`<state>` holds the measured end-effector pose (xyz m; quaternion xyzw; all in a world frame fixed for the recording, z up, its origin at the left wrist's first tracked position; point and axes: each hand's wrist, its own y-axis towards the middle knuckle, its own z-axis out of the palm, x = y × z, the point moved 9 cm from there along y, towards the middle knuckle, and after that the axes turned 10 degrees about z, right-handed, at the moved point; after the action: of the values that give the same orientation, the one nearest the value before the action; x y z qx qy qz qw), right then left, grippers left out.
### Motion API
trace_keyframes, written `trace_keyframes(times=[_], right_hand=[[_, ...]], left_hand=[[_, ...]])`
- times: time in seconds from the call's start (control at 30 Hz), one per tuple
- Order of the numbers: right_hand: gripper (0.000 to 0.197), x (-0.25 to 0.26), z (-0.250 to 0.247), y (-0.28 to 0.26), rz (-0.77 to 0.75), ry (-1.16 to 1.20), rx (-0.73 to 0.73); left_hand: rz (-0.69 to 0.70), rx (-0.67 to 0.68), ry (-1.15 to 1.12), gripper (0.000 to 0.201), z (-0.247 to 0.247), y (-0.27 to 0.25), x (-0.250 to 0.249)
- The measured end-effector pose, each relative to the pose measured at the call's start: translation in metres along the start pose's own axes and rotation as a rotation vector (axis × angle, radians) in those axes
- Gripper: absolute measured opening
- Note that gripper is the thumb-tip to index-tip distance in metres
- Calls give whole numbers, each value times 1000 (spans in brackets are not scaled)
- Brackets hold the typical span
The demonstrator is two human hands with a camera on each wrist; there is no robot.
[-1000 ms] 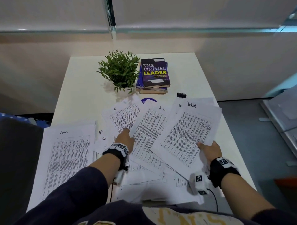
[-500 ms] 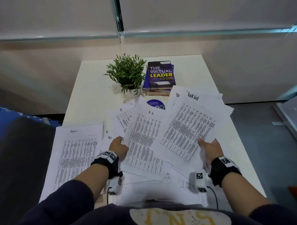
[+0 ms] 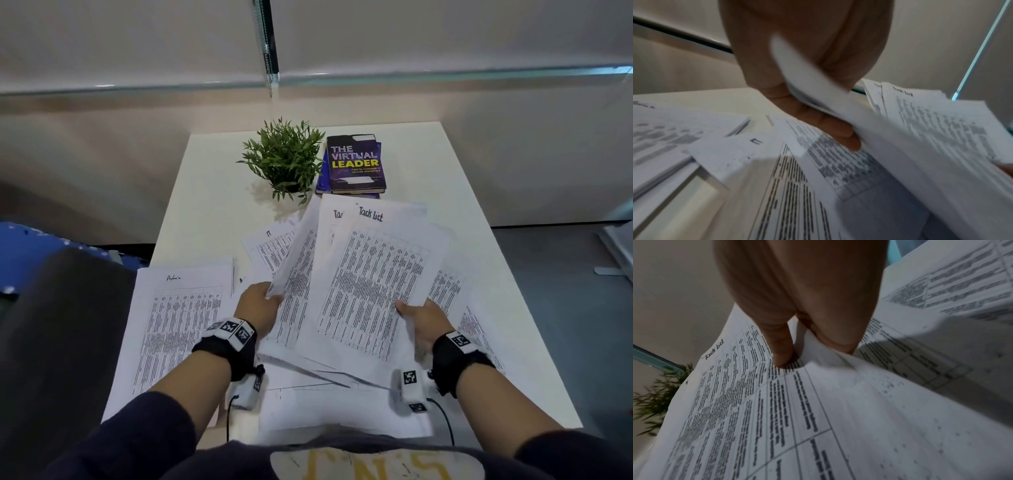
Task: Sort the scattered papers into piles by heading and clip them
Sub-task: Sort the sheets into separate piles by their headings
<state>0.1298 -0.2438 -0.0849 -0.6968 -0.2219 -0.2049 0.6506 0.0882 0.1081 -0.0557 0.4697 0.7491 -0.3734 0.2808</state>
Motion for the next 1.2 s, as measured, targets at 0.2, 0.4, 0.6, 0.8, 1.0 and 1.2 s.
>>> trace_keyframes(times=[0.2, 0.4, 0.6, 0.8, 1.0, 1.2], right_hand=[[141, -13, 22, 45, -38, -38, 85], [35, 16, 56, 3, -99, 1, 145], [55, 9, 46, 9, -110, -126, 81], [96, -9, 23, 16, 15, -200, -43], [66, -11, 7, 26, -77, -413, -82], [44, -11, 16, 21, -127, -612, -84]], left_hand=[[58, -6, -137, 31, -21, -16, -21], [50, 75, -262, 10, -9, -28, -24], [17, 361, -42, 45, 30, -35, -10], [1, 225, 287, 29, 43, -2, 29], [-163, -80, 270, 77, 32, 20, 37], [-325, -189, 5, 101, 35, 40, 49]])
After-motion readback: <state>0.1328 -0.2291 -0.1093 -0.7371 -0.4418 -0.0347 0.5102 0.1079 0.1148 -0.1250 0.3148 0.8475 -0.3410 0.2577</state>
